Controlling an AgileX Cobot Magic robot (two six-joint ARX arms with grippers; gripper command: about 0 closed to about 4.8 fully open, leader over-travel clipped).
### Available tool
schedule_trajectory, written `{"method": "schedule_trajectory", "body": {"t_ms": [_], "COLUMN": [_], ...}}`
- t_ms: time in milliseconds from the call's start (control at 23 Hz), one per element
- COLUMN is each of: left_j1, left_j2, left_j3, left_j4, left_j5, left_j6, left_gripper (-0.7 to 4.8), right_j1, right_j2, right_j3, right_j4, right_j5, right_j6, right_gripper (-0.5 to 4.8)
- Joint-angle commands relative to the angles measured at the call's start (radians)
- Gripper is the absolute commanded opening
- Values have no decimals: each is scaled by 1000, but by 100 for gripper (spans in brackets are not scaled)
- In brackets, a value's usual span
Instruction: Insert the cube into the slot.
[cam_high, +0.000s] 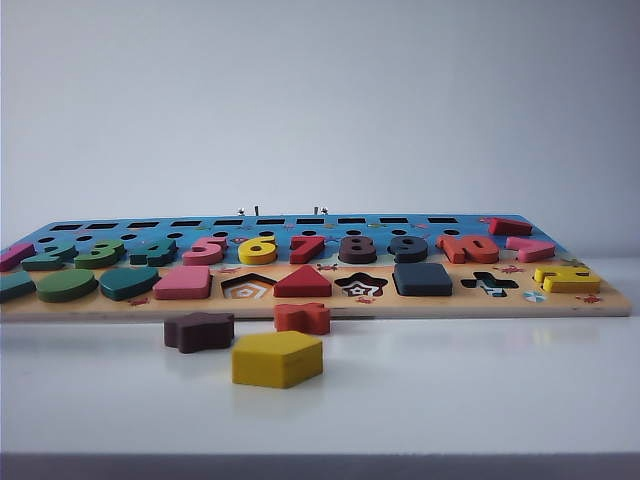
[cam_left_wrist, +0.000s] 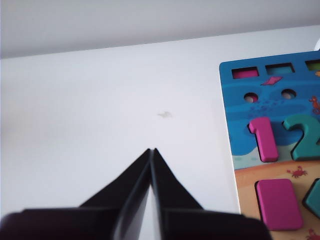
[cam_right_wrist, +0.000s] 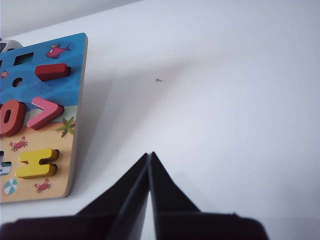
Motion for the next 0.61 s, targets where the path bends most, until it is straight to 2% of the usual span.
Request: {"method": "schedule_trajectory", "body": {"t_ms": [43,304,434,607], "left_j1": [1,1,1,1], "left_j2": [2,2,2,2], "left_j3": [2,2,2,2], "left_j4": [14,16,15,15], "left_j5": [-2,-2,-2,-2], "left_j6": [10,27,27,26], "left_gripper": [17,17,17,17], "right_j1": [-2,-1,-1,-1], "right_j2": [-2,-2,-2,-2], "right_j3": [-15,-42,-59,-59], "right_j4": [38,91,137,177], "right_j5": [3,3,-15,-16], "right_j6": [-5,-7,-95,-138], "right_gripper": [-6,-5,-5,-6]}}
